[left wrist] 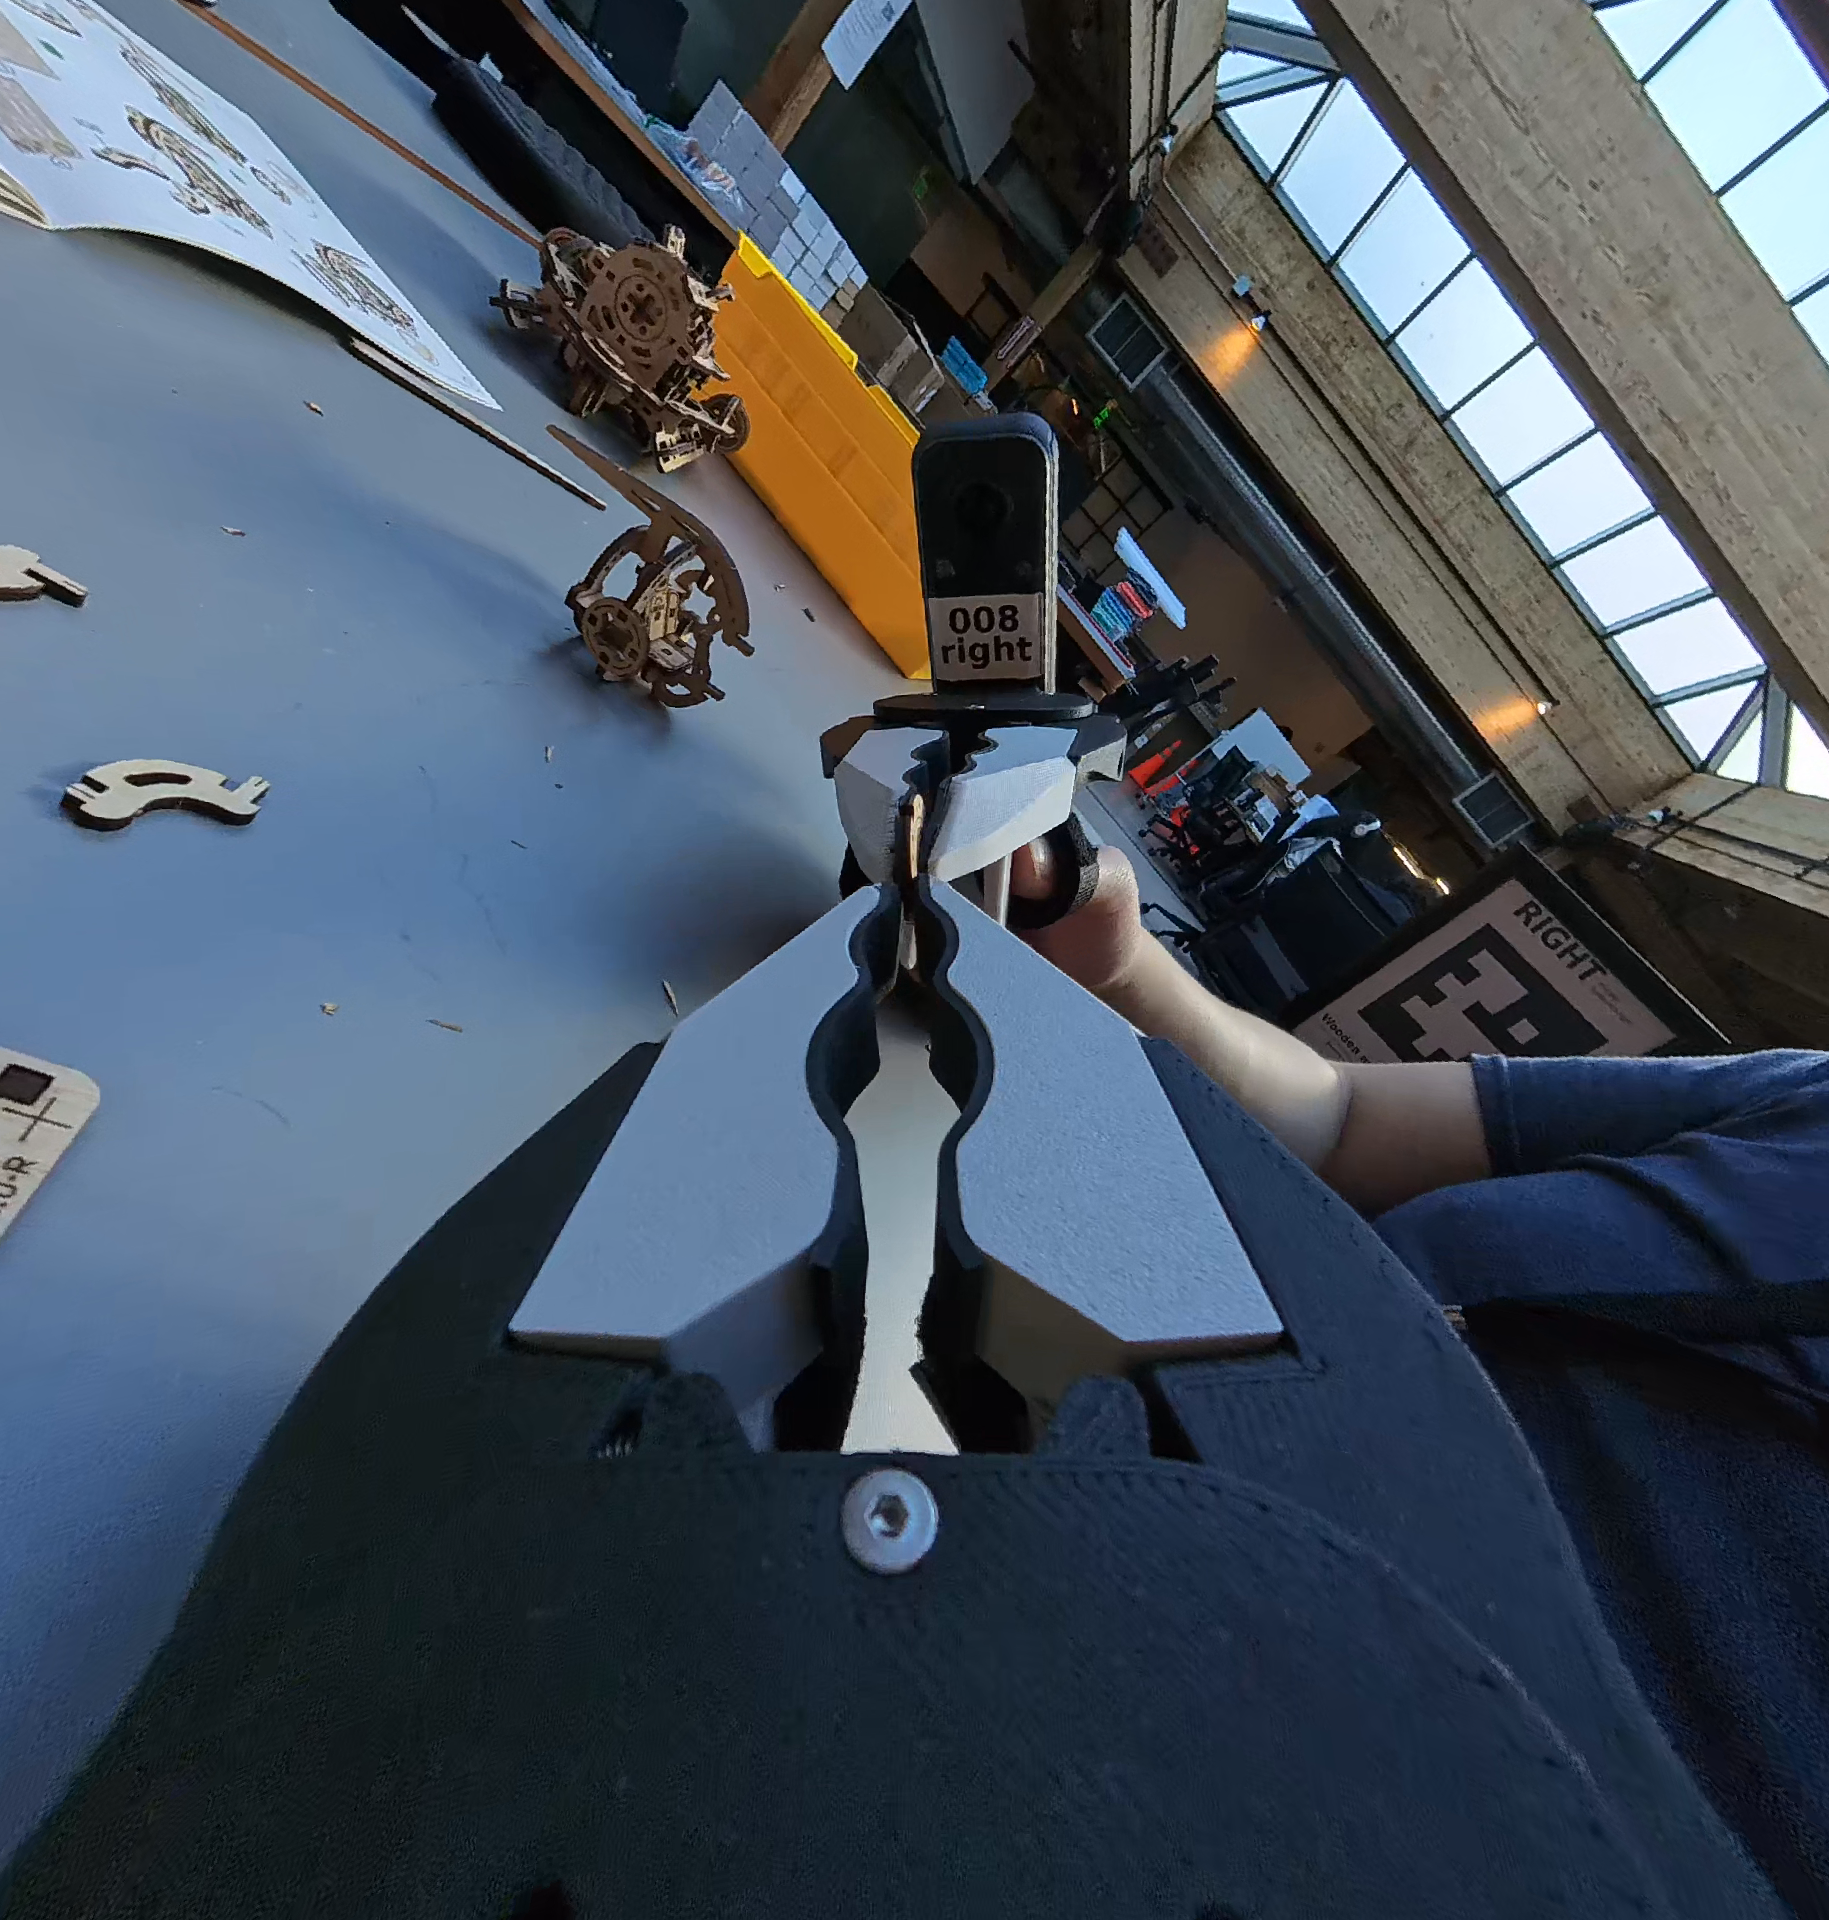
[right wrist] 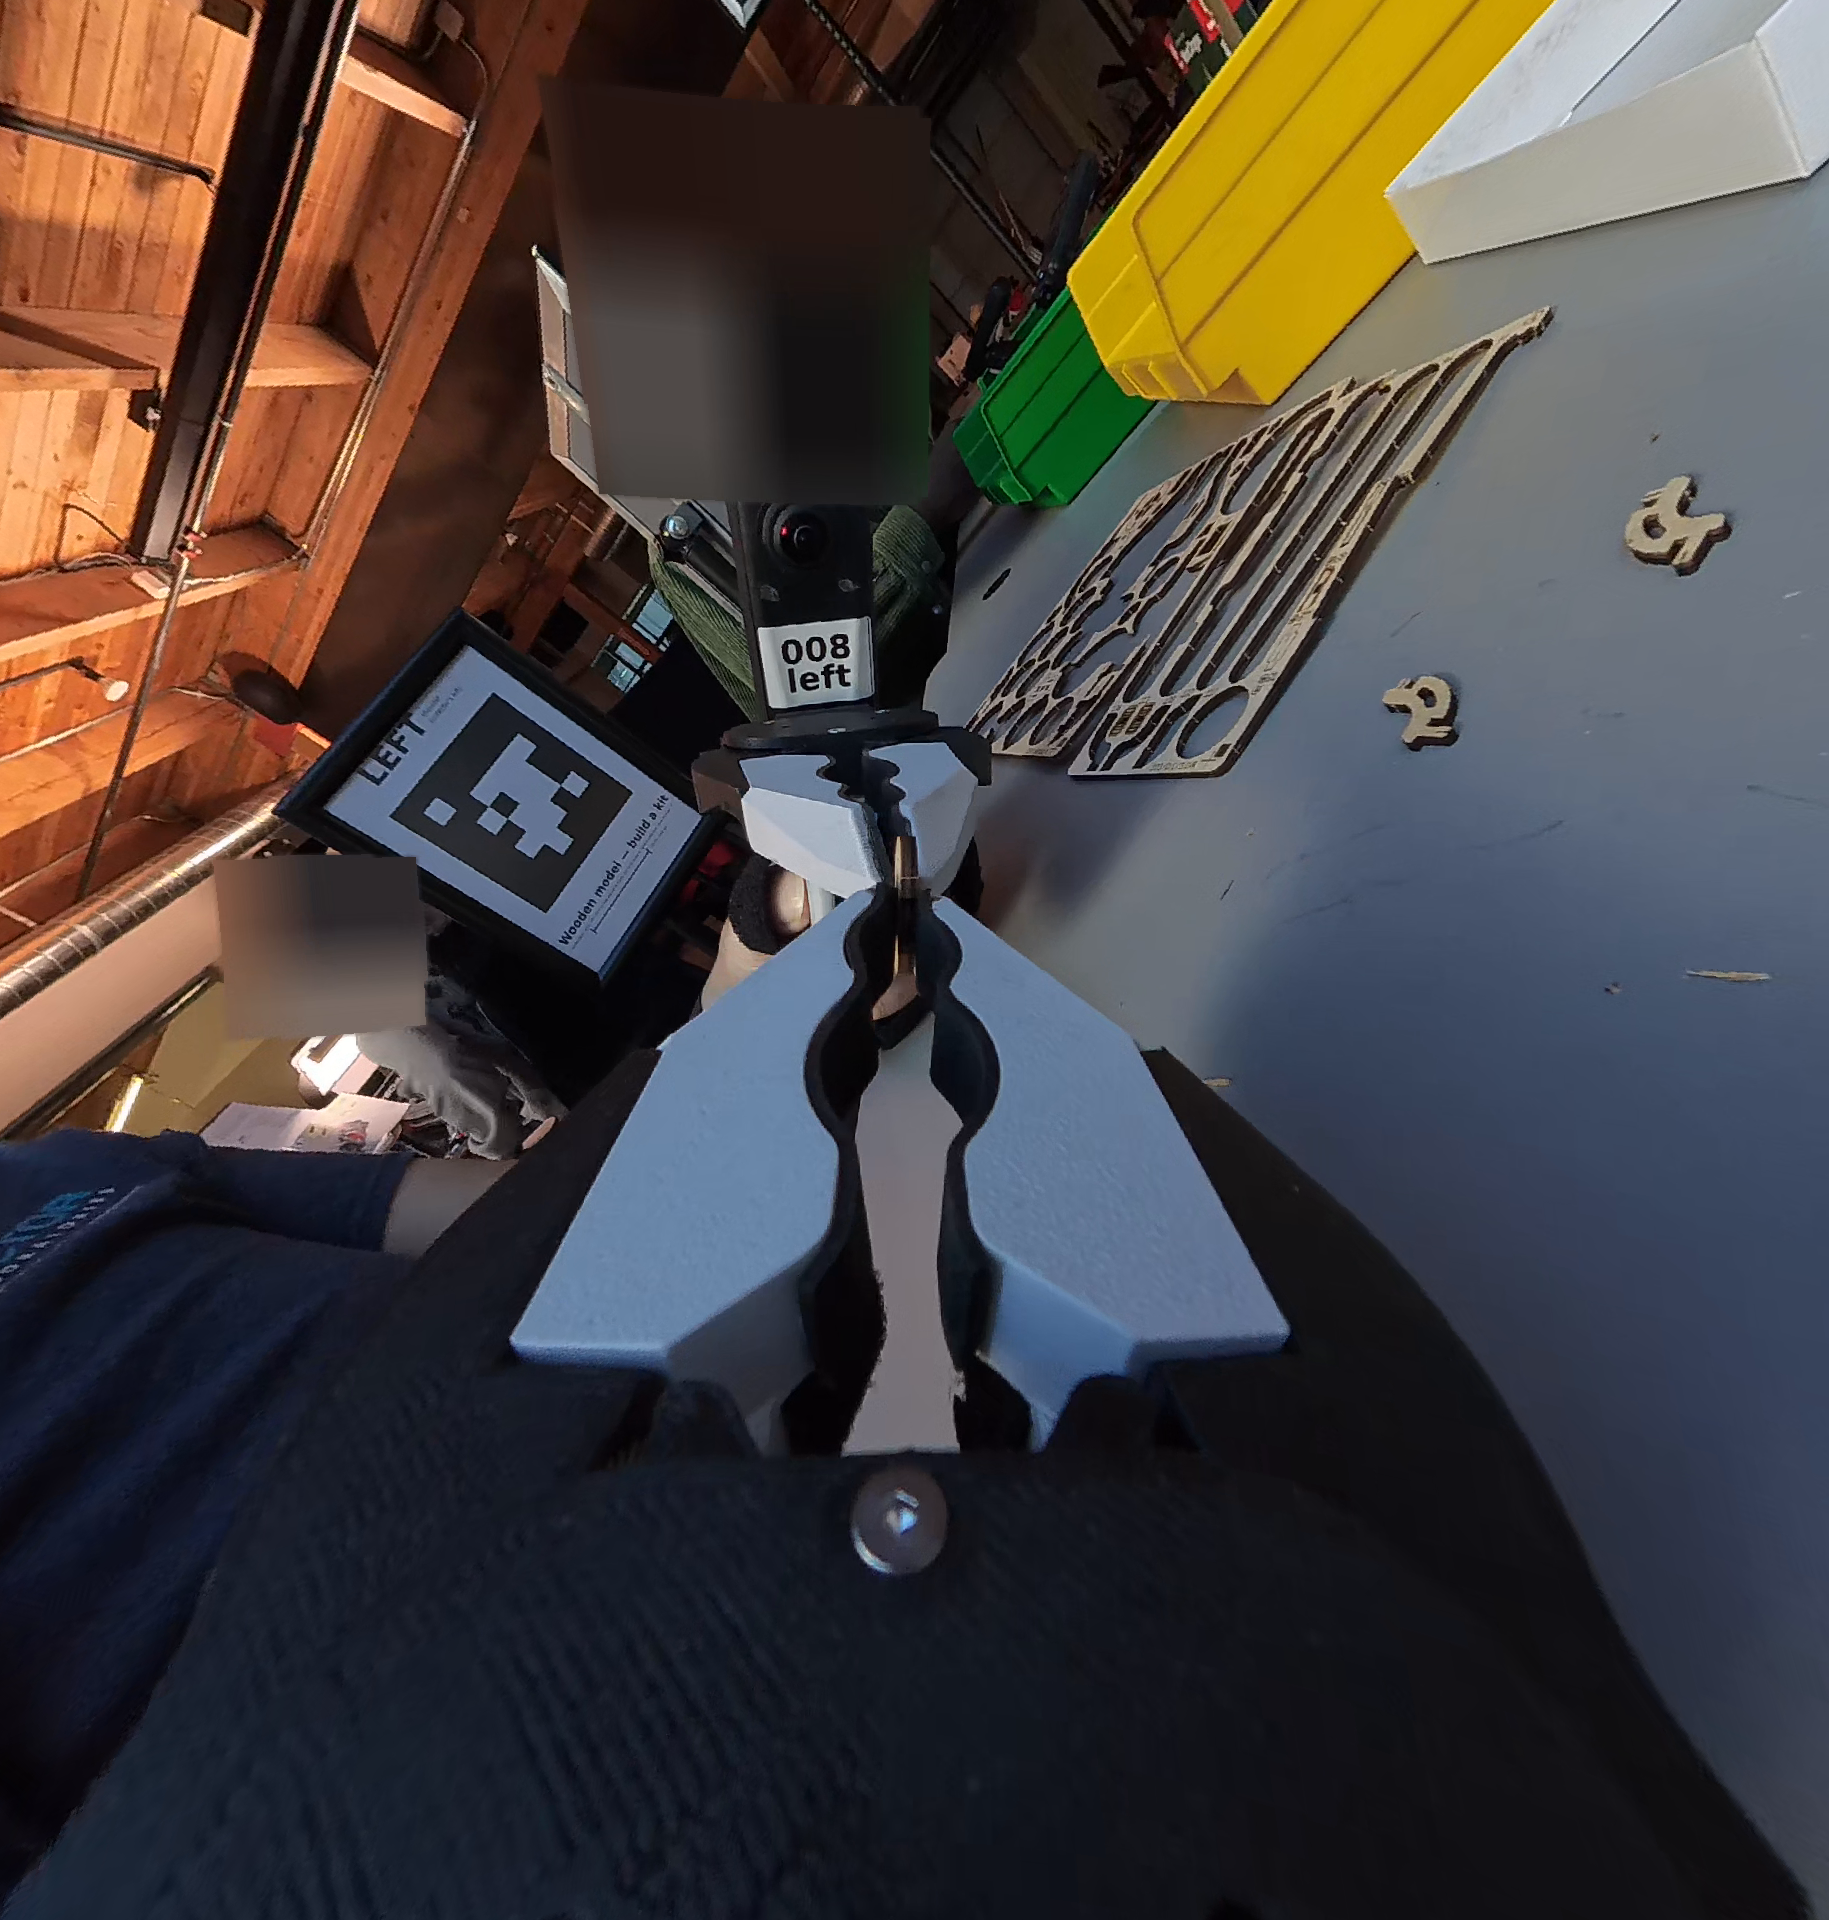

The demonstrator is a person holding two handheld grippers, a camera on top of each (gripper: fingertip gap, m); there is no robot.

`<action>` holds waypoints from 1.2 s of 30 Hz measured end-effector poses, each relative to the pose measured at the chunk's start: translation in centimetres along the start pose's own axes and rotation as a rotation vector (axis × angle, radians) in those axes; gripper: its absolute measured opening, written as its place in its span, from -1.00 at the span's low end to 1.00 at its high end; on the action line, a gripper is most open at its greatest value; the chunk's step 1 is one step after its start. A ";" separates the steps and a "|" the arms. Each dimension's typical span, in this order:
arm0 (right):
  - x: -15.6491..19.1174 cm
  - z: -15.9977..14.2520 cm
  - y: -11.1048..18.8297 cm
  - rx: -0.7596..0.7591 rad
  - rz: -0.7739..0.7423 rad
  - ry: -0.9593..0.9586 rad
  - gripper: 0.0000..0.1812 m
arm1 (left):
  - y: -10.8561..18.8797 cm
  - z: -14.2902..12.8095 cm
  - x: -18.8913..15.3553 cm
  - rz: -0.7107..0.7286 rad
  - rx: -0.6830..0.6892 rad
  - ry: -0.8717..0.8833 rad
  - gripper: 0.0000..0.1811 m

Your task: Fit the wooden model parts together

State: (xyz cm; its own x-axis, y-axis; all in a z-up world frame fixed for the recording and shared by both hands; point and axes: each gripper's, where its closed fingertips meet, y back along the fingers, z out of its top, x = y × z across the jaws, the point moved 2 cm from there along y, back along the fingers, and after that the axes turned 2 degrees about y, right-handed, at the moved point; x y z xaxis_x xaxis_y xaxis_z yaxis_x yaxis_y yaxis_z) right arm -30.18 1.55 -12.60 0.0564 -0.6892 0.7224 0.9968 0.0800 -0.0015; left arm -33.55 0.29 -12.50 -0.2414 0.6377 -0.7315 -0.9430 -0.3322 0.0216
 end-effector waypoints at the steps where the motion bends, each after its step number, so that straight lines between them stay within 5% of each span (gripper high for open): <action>1: 0.0 0.0 0.0 0.001 -0.001 -0.003 -1.00 | 0.0 0.0 0.0 0.006 0.001 -0.001 -0.99; 13: 0.3 0.0 0.1 -0.005 0.035 -0.012 -1.00 | -0.1 0.1 -0.2 -0.025 -0.002 -0.004 -0.99; 16: 0.3 -0.3 0.0 0.016 0.032 -0.006 -1.00 | 0.4 0.8 -0.4 -0.067 -0.047 0.007 -0.84; 21: 0.5 -0.3 0.0 0.017 0.046 -0.010 -1.00 | 0.3 0.6 -0.5 -0.048 -0.030 -0.017 -1.00; 28: 0.7 -0.4 0.0 0.020 0.059 -0.004 -1.00 | 0.1 0.4 -0.1 -0.019 -0.017 -0.015 -0.88; 36: 0.5 -0.4 -0.1 0.018 0.050 -0.009 -0.99 | 0.1 0.2 -0.5 -0.048 -0.004 -0.016 -0.99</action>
State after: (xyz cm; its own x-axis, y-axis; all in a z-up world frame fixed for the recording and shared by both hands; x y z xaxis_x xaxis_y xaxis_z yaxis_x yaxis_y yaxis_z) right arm -30.23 0.92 -12.45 0.1056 -0.6774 0.7280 0.9915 0.1274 -0.0253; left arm -33.55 0.15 -11.99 -0.1994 0.6638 -0.7209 -0.9527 -0.3036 -0.0160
